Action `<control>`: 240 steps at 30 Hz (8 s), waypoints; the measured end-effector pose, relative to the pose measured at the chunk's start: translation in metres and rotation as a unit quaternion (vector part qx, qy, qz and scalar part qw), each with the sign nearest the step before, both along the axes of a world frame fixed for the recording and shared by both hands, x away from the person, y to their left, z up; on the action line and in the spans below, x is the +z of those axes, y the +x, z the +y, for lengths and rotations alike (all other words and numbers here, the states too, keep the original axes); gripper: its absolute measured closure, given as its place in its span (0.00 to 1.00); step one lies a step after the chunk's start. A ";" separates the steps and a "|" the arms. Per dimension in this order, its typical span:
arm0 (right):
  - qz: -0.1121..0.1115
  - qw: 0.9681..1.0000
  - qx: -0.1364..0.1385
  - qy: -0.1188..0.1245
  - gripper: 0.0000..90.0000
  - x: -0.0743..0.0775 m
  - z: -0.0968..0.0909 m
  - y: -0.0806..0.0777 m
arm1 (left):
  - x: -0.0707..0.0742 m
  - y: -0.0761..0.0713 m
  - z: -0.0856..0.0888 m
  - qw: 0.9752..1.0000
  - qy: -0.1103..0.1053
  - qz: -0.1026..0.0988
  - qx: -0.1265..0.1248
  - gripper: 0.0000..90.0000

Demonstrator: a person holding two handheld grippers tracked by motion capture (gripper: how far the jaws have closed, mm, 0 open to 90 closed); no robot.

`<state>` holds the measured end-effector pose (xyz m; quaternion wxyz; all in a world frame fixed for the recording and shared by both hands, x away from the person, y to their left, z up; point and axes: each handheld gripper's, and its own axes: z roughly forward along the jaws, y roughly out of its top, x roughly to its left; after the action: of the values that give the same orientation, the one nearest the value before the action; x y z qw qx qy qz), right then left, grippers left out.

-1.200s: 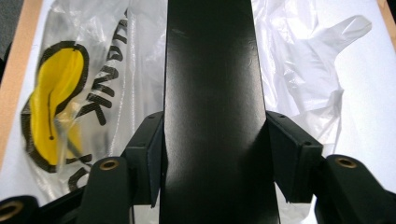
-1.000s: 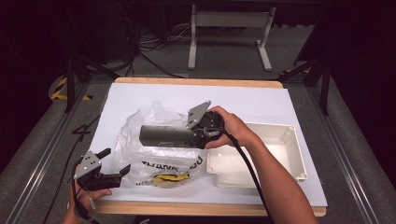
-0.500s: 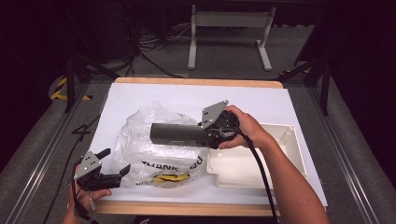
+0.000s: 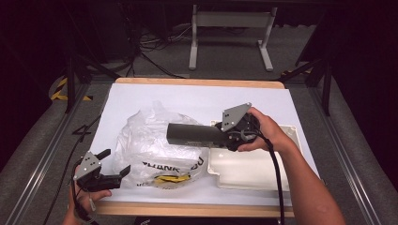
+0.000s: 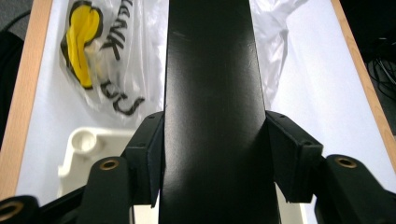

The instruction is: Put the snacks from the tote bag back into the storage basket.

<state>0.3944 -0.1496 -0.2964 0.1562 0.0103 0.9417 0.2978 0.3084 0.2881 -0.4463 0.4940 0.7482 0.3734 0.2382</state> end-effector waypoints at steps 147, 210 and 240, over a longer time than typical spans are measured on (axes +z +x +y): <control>0.012 0.990 -0.138 -0.038 0.41 -0.058 -0.132 -0.007 | 0.003 -0.001 0.002 1.000 0.004 -0.002 0.005 0.06; -0.078 0.908 -0.359 0.201 0.05 -0.106 -0.221 -0.125 | 0.001 0.002 0.004 1.000 0.018 -0.005 0.012 0.06; -0.094 0.899 -0.368 0.219 0.05 -0.126 -0.224 -0.135 | 0.002 0.001 0.002 1.000 0.013 -0.009 0.001 0.05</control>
<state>0.2597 -0.3738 -0.4229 0.3365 0.3624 0.7626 0.4171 0.3097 0.2903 -0.4439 0.4876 0.7517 0.3667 0.2505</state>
